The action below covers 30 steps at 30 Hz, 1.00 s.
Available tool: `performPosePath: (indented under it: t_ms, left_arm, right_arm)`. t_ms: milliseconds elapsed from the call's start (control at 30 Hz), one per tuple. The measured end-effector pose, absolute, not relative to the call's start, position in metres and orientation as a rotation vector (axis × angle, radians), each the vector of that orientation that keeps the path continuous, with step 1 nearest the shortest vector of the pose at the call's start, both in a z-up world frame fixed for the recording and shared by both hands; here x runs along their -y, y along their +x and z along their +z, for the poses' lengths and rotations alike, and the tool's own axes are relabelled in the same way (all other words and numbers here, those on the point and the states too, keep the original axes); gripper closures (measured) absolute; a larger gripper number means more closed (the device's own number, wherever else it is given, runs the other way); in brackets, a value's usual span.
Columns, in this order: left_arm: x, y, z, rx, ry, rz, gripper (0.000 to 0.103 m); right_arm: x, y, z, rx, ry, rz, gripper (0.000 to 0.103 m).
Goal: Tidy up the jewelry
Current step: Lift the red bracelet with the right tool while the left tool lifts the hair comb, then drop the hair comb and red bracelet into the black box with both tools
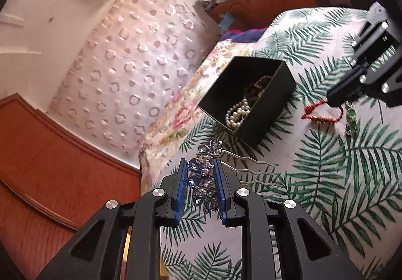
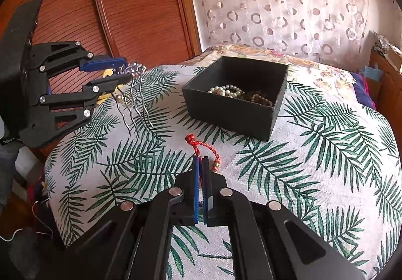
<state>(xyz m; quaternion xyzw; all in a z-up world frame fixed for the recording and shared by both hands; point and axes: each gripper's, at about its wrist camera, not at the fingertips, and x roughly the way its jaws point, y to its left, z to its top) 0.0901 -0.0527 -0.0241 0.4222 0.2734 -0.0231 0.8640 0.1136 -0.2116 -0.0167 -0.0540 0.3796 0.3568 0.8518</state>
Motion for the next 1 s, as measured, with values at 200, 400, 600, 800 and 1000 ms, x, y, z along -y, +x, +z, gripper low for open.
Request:
performPosePath:
  t_ms: [200, 400, 600, 800, 1000]
  left_arm:
    - [0.046, 0.093, -0.016, -0.574, 0.793, -0.06, 0.083]
    - [0.039, 0.099, -0.007, -0.582, 0.674, -0.085, 0.083]
    - [0.026, 0.124, -0.005, -0.597, 0.521, -0.095, 0.083]
    - [0.017, 0.148, 0.001, -0.59, 0.367, -0.124, 0.083]
    - [0.014, 0.17, 0.004, -0.586, 0.25, -0.161, 0.083]
  right_arm:
    - [0.213, 0.115, -0.019, -0.805, -0.117, 0.745, 0.1]
    - [0.217, 0.119, -0.01, -0.779, -0.098, 0.74, 0.1]
    - [0.214, 0.134, 0.015, -0.725, -0.089, 0.764, 0.1]
    - [0.208, 0.154, 0.047, -0.664, -0.092, 0.778, 0.1]
    - [0.205, 0.184, 0.057, -0.642, -0.102, 0.761, 0.1]
